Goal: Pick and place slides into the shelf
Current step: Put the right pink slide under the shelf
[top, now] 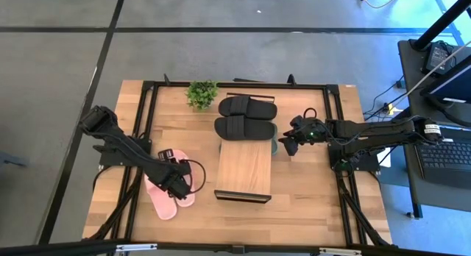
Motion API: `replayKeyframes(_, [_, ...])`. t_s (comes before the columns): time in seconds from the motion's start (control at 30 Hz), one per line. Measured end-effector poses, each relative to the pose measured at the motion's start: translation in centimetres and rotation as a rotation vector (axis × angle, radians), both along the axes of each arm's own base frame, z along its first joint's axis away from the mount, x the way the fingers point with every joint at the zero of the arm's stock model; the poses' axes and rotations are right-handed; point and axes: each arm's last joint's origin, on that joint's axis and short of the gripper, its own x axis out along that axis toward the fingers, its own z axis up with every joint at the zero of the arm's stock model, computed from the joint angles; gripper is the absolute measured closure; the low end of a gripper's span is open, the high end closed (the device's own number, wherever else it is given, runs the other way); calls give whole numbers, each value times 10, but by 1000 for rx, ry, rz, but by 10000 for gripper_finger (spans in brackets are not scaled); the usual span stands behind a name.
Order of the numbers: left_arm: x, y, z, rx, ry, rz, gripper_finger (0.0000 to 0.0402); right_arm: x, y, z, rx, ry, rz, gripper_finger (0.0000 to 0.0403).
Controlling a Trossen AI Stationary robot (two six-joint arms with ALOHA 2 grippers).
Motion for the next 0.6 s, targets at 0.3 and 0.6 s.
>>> replayKeyframes(0.3, [5,-2,-3,0,-54,-4,212,0,0,0,-1,0,1,204])
replayKeyframes(0.6, [6,-2,-2,30,-83,0,212,0,0,0,-3,0,2,204])
